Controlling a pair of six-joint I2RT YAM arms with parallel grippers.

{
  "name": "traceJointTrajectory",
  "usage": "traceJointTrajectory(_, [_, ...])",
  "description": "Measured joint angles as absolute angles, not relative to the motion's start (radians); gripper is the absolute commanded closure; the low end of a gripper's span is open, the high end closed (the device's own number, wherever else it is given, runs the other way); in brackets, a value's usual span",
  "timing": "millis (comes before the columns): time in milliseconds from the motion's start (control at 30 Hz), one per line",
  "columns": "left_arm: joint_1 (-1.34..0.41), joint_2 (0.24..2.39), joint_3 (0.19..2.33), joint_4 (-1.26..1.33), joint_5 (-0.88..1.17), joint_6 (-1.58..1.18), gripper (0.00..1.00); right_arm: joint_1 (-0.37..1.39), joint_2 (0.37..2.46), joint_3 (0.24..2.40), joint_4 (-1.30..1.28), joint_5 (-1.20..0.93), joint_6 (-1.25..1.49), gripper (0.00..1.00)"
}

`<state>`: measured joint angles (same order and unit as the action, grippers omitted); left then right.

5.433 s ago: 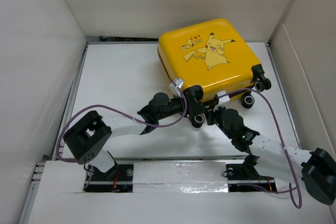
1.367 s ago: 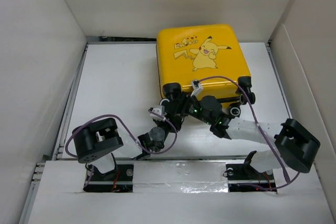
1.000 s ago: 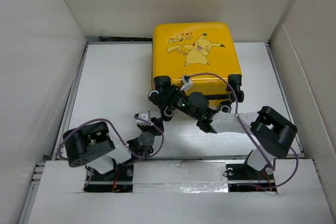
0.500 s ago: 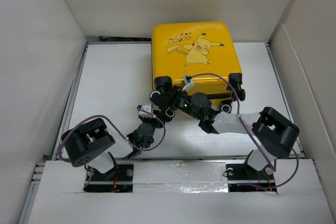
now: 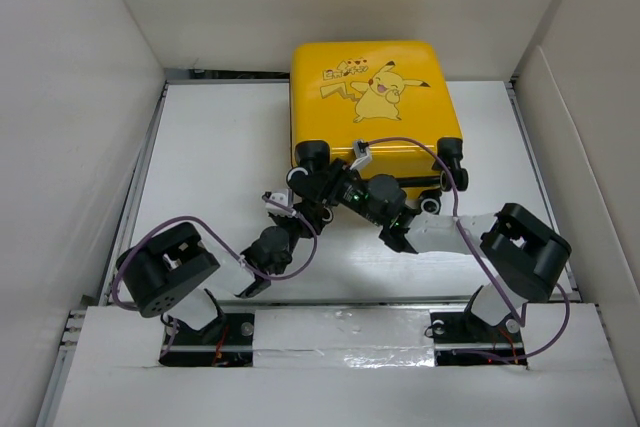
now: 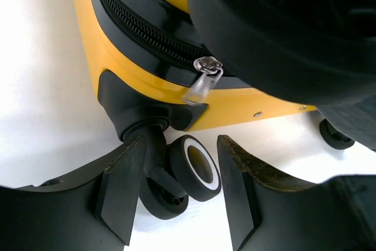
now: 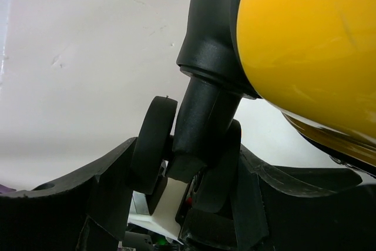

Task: Pack the luggage

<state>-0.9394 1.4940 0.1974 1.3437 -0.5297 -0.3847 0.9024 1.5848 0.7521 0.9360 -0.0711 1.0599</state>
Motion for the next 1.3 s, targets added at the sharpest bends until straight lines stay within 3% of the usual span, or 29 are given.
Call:
traceJointTrajectory(200, [-0.939, 1.493, 0.236, 1.335, -0.552, -0.384, 0.57, 0.895, 1.585, 0.752, 0.965, -0.070, 1.079, 0.84])
traceJointTrajectory(267, [-0.939, 1.493, 0.244, 1.335, -0.556, -0.382, 0.61, 0.891, 1.584, 0.751, 0.976, -0.072, 1.082, 0.79])
traceJointTrajectory(433, [-0.935, 1.419, 0.157, 1.319, -0.554, -0.369, 0.60, 0.892, 1.563, 0.693, 0.990, -0.098, 1.048, 0.60])
traceJointTrajectory(600, [-0.928, 1.277, 0.044, 1.300, -0.570, -0.373, 0.56, 0.893, 1.577, 0.710, 0.950, -0.123, 1.021, 0.55])
traceJointTrajectory(733, [-0.928, 1.135, 0.043, 1.294, -0.579, -0.380, 0.56, 0.904, 1.733, 0.921, 0.920, -0.081, 1.015, 0.54])
traceJointTrajectory(833, [-0.929, 1.023, 0.043, 1.306, -0.585, -0.384, 0.55, 0.905, 1.903, 1.185, 0.836, -0.053, 1.015, 0.42])
traceJointTrajectory(933, [-0.928, 0.965, 0.043, 1.312, -0.609, -0.375, 0.55, 0.905, 2.045, 1.359, 0.812, -0.072, 1.007, 0.36])
traceJointTrajectory(1100, [-0.851, 0.905, 0.043, 1.309, -0.635, -0.368, 0.55, 0.913, 2.070, 1.347, 0.883, -0.184, 1.010, 0.34])
traceJointTrajectory(1167, [-0.795, 0.901, 0.039, 1.310, -0.587, -0.387, 0.55, 0.924, 2.061, 1.323, 0.906, -0.207, 1.011, 0.46])
traceJointTrajectory(1300, [-0.749, 0.908, 0.030, 1.313, -0.449, -0.425, 0.55, 0.920, 2.032, 1.258, 0.954, -0.212, 1.022, 0.18])
